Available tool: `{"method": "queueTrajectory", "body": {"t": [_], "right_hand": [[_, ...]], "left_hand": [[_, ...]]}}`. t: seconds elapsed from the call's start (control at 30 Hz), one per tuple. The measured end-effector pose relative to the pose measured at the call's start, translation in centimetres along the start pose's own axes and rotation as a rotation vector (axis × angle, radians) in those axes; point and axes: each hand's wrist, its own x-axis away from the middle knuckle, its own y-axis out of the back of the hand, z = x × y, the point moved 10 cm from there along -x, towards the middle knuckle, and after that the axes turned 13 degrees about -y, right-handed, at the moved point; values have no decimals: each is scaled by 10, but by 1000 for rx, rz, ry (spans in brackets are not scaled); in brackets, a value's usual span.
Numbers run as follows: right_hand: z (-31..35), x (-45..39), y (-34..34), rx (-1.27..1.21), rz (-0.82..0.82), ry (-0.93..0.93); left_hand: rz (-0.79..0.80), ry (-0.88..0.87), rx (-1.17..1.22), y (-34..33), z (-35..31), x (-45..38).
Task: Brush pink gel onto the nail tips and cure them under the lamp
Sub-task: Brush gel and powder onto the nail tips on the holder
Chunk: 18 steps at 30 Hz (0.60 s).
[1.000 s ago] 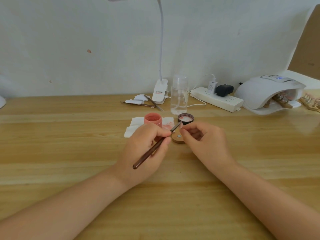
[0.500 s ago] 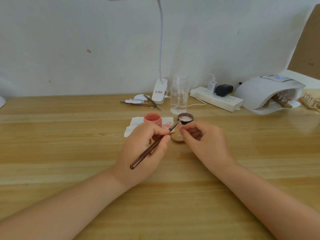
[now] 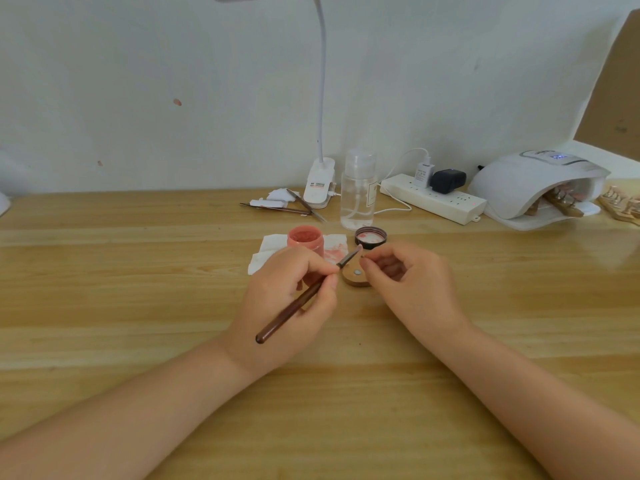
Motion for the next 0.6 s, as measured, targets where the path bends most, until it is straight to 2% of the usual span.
{"method": "queueTrajectory", "body": {"t": [0.23, 0.37, 0.6], "right_hand": [[2, 0, -2, 34, 21, 24], [0, 0, -1, 14, 18, 14], [-2, -1, -5, -38, 49, -7]], "left_hand": [[81, -37, -37, -5, -4, -2], [35, -39, 6, 0, -6, 0], [-87, 179, 168, 5, 13, 2]]}}
